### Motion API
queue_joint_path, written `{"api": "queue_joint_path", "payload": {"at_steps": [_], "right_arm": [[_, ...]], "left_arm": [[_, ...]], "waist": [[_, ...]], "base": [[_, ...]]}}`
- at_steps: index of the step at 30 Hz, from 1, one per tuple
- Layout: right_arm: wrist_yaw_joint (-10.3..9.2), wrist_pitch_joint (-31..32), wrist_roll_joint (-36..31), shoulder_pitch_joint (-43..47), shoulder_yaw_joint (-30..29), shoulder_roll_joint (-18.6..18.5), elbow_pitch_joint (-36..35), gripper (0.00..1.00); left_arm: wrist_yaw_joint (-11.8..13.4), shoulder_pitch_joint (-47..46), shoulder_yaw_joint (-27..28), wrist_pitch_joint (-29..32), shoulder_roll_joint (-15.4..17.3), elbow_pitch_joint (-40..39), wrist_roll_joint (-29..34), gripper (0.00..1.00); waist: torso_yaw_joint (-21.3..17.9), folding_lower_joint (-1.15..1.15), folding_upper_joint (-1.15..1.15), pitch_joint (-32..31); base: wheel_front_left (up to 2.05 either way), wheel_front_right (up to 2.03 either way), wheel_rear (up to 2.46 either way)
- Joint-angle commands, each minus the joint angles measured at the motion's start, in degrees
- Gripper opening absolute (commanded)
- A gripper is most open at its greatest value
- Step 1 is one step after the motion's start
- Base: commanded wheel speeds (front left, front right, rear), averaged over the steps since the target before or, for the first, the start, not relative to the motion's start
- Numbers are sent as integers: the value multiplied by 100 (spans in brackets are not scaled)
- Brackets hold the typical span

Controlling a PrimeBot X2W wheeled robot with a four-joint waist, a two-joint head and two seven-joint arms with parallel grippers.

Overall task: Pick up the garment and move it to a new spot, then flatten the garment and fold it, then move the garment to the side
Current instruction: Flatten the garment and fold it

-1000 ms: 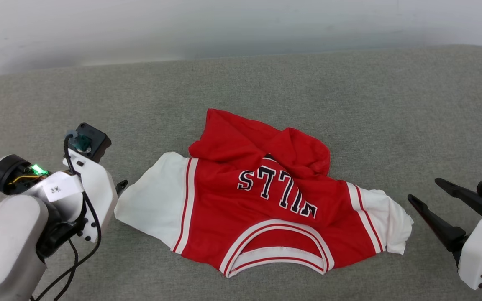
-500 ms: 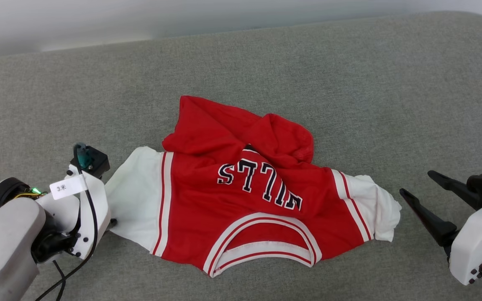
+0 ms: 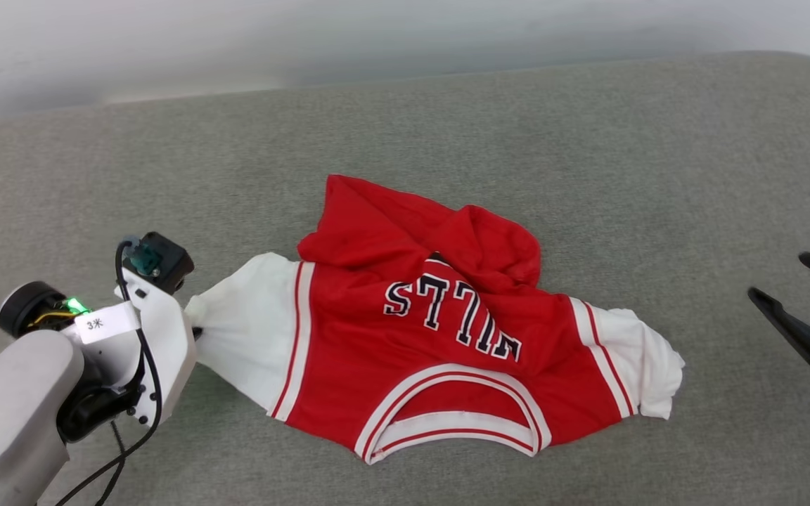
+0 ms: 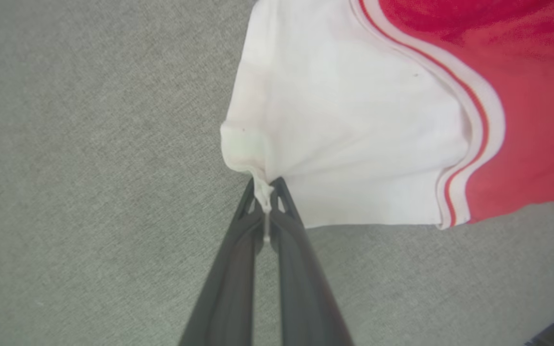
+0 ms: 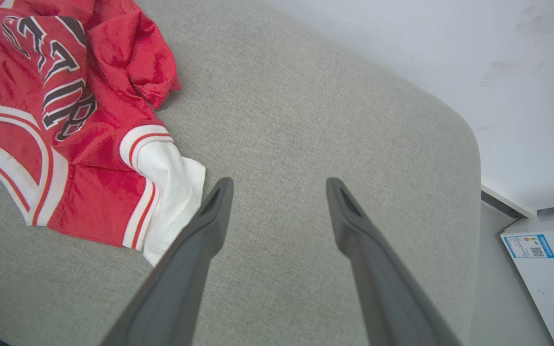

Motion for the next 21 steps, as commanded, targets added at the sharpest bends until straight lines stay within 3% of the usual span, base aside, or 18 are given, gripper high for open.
{"api": "queue_joint_path", "payload": {"at_steps": [1, 5, 9, 15, 21], "right_arm": [[-2, 172, 146, -84, 4, -91, -1, 100], [-2, 939, 710, -94, 199, -403, 44, 100], [-3, 1454, 1071, -148, 633, -427, 156, 100], [-3, 1511, 1149, -413, 1331, 10, 503, 100], [-2, 1280, 963, -873, 1988, 491, 1337, 100]], "left_arm": [[1, -84, 17, -70, 34, -94, -19, 0], [15, -103, 97, -251, 80, -396, -38, 0], [61, -143, 104, -334, 62, -609, 38, 0], [108, -238, 82, -387, 7, -725, 144, 0], [121, -329, 78, -447, -46, -706, 191, 0]], "waist": [[81, 0, 0, -40], [216, 0, 0, -9], [329, 0, 0, 76], [439, 0, 0, 259], [508, 0, 0, 460]], "base": [[0, 0, 0], [0, 0, 0], [0, 0, 0], [0, 0, 0], [0, 0, 0]]}}
